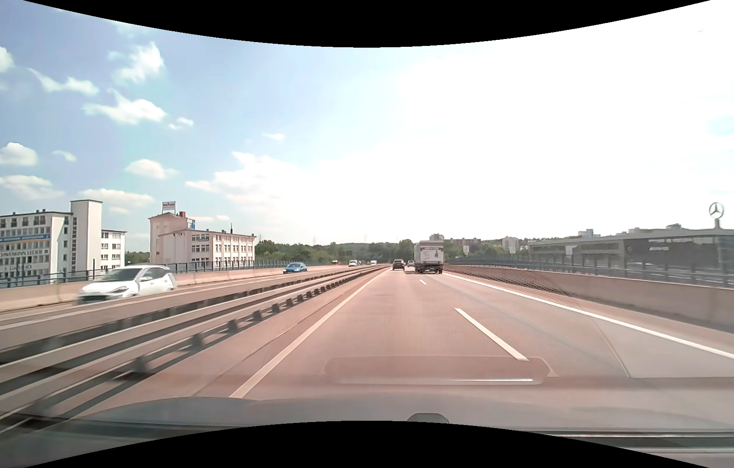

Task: Follow the waypoints while adhering to traffic rules and regulations

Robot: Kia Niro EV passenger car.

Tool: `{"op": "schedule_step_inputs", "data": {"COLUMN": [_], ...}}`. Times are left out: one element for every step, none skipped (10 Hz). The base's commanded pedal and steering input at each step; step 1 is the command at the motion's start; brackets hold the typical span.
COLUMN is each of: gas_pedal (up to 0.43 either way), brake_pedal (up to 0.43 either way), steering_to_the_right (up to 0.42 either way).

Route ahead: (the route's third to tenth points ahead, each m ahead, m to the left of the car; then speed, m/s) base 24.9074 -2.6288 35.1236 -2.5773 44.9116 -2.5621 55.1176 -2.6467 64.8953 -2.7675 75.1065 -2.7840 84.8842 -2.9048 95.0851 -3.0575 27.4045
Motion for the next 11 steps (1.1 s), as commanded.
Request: {"op": "schedule_step_inputs", "data": {"gas_pedal": [0.118, 0.118, 0.118, 0.130, 0.130, 0.130, 0.130, 0.130, 0.130, 0.130, 0.130], "brake_pedal": [0.000, 0.000, 0.000, 0.000, 0.000, 0.000, 0.000, 0.000, 0.000, 0.000, 0.000], "steering_to_the_right": [0.001, 0.000, 0.000, -0.001, -0.001, -0.001, 0.000, -0.001, -0.001, -0.001, -0.001]}}
